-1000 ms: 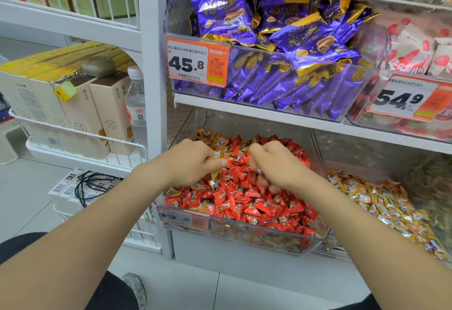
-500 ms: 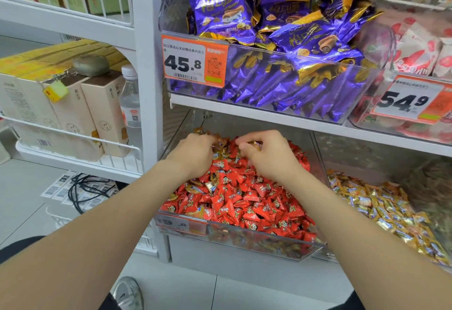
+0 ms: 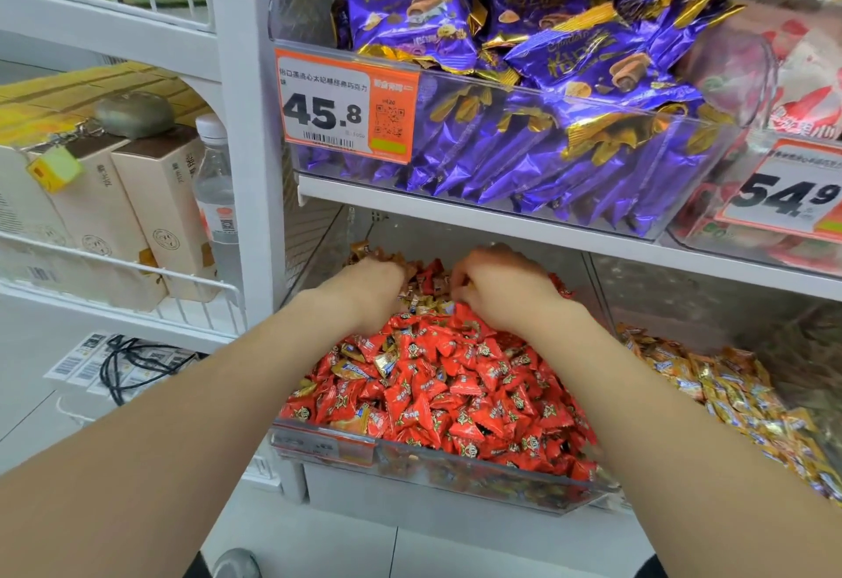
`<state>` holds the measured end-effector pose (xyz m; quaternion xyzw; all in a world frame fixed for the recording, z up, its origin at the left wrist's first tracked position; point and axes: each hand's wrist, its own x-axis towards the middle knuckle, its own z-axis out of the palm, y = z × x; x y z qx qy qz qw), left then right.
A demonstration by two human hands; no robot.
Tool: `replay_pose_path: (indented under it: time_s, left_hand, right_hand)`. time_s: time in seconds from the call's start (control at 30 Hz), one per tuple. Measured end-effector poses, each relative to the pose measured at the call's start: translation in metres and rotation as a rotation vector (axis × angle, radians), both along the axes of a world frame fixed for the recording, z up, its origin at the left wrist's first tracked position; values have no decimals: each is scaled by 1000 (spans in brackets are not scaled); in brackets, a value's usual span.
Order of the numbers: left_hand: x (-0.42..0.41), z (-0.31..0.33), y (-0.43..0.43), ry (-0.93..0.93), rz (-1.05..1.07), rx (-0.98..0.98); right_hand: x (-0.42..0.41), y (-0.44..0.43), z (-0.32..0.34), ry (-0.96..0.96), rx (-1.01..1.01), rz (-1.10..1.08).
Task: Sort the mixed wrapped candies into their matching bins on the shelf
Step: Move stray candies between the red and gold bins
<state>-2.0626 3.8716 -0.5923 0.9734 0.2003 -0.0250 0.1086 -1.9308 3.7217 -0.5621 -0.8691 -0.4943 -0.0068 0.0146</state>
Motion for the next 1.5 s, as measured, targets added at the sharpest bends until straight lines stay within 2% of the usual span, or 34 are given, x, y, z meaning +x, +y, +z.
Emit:
replay_pose_path:
  time_s: [0.2, 0.33, 0.47, 0.67, 0.77, 0.97, 1.03, 1.17, 1.23, 1.3, 1.4, 1.5]
  left_hand:
    - [-15, 11, -1, -106, 39, -136]
    - [-31, 26, -7, -225, 37, -261]
    - [-39, 31, -13, -264, 79, -371]
    - [-34, 34, -19, -348, 139, -399]
    - [-28, 32, -20, -341, 132, -382]
    - [-19, 26, -18, -355, 140, -403]
    - [-20, 25, -19, -365, 150, -463]
    - [-18, 25, -18, -428, 223, -507]
    - [-16, 23, -16, -471, 267, -478]
    - [-11, 19, -14, -456, 250, -374]
    - [-1, 13, -15, -320, 192, -190]
    - [6, 11, -24, -158, 146, 1]
  right_hand:
    - [6, -14, 1, 14, -118, 43]
    - [8, -18, 0, 127, 20, 48]
    - [9, -25, 4, 247, 133, 84]
    - [-6, -19, -7, 101, 110, 48]
    - [-10, -12, -10, 100, 95, 30]
    - [-2, 1, -7, 246, -34, 64]
    - [-1, 1, -3, 306, 11, 61]
    - [1, -7, 1, 493, 230, -25]
    - [0, -9, 2, 567, 313, -55]
    - [-1, -11, 3, 539, 326, -59]
    - [-6, -15, 4, 462, 283, -53]
    - [-10, -22, 6, 516, 334, -75]
